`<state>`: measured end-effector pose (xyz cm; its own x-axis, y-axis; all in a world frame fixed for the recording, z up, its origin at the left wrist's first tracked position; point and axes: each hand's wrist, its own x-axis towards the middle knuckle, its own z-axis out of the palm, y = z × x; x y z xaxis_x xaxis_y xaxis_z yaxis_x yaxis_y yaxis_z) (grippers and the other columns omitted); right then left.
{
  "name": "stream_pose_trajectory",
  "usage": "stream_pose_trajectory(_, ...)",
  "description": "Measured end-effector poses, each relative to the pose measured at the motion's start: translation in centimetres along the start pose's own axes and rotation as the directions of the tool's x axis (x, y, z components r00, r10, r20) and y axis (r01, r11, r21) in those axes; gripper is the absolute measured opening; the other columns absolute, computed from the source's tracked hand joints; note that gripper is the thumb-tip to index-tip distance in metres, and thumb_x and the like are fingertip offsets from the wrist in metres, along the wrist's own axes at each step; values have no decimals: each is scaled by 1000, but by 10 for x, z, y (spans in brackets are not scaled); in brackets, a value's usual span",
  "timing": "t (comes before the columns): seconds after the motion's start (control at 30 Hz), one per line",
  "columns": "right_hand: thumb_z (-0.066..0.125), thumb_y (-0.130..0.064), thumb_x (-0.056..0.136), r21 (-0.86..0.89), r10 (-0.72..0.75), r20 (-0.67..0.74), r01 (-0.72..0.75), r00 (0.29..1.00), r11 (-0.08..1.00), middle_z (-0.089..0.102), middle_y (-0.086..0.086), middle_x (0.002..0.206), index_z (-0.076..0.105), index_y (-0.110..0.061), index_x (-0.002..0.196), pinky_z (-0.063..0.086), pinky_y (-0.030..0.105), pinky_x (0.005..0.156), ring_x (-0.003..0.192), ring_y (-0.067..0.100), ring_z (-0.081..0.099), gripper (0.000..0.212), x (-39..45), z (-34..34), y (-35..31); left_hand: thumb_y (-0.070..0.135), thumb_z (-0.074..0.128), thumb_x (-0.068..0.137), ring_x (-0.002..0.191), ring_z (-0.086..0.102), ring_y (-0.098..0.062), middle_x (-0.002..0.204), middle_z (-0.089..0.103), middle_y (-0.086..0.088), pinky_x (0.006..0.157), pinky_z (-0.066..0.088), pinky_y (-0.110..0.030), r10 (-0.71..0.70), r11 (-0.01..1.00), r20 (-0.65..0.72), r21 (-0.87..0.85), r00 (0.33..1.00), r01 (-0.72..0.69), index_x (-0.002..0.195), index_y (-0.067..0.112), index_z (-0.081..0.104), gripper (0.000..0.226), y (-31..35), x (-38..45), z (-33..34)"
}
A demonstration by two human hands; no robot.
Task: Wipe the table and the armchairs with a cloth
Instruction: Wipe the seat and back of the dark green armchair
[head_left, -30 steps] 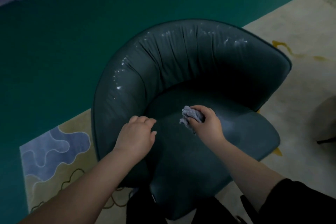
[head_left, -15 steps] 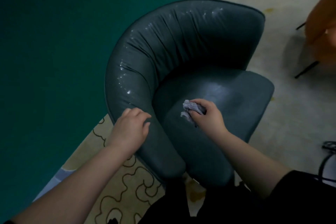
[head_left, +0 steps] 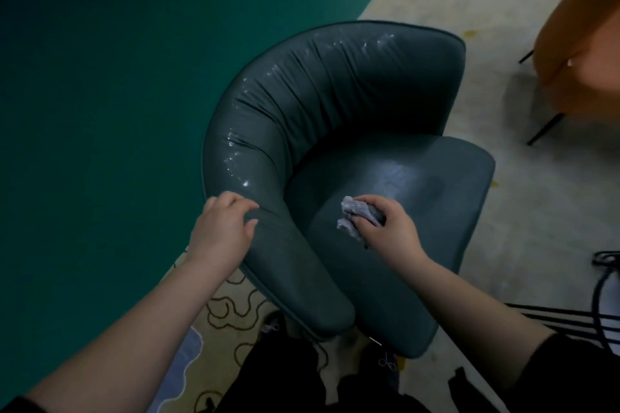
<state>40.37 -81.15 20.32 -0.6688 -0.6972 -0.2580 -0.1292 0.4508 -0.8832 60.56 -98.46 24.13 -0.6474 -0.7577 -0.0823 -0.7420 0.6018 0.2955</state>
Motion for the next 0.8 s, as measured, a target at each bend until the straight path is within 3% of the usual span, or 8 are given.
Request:
stream_pose_trajectory(0.07, 67, -24, 83, -6, 7, -32, -7, 999, 1000, 56, -10, 105, 63, -40, 101, 49, 17, 72, 92, 4, 58, 24, 2, 9, -5, 18, 63, 88, 106, 43, -23, 108, 55, -3, 88, 41, -34, 22, 1000, 12, -15, 1000, -21, 113, 15, 67, 25, -13, 8, -4)
stream_pose_trajectory(0.17, 67, -24, 83, -15, 19, -107, -20, 994, 1000, 54, -12, 102, 61, -45, 97, 43, 5, 60, 89, 2, 56, 26, 9, 27, -19, 16, 65, 87, 104, 44, -23, 106, 54, -3, 88, 43, -36, 108, 994, 33, -23, 994, -107, 111, 14, 67, 25, -38, 29, -12)
stream_pose_trajectory(0.33, 68, -22, 82, 88, 81, -299, -57, 951, 994, 58, -18, 94, 60, -49, 87, 45, 5, 56, 83, -6, 57, 29, 11, 70, -45, 21, 69, 83, 102, 44, -19, 103, 50, 1, 86, 39, -30, 228, 973, 75, -53, 971, -225, 105, 17, 65, 22, -84, 73, -27)
stream_pose_trajectory(0.43, 69, -21, 82, 119, 149, -386, -111, 910, 987, 59, -8, 102, 62, -43, 92, 43, 7, 67, 89, 1, 58, 25, 7, 100, -52, 25, 71, 82, 101, 44, -18, 99, 49, 4, 84, 39, -29, 309, 951, 160, -24, 937, -310, 99, 18, 64, 20, -111, 98, -33)
stream_pose_trajectory(0.5, 70, -21, 81, 136, 194, -426, -149, 884, 979, 60, -4, 105, 63, -39, 95, 45, 18, 80, 93, 6, 58, 24, 4, 117, -54, 27, 73, 80, 100, 45, -19, 97, 49, 5, 85, 41, -31, 345, 937, 195, -14, 918, -350, 97, 20, 64, 20, -124, 112, -35)
stream_pose_trajectory(0.57, 71, -22, 80, 165, 221, -450, -162, 866, 973, 60, -5, 105, 62, -41, 93, 46, 22, 83, 93, 4, 58, 24, -1, 131, -57, 29, 76, 77, 98, 45, -18, 96, 50, 6, 86, 43, -33, 389, 918, 232, -12, 891, -397, 97, 22, 65, 23, -133, 122, -36)
stream_pose_trajectory(0.8, 71, -23, 79, 229, 246, -427, -159, 870, 960, 61, -12, 104, 60, -47, 91, 40, 4, 74, 93, -4, 57, 29, 0, 175, -57, 40, 79, 70, 96, 39, -11, 95, 45, 13, 88, 44, -33, 453, 884, 323, -44, 831, -465, 97, 28, 63, 33, -134, 128, -16)
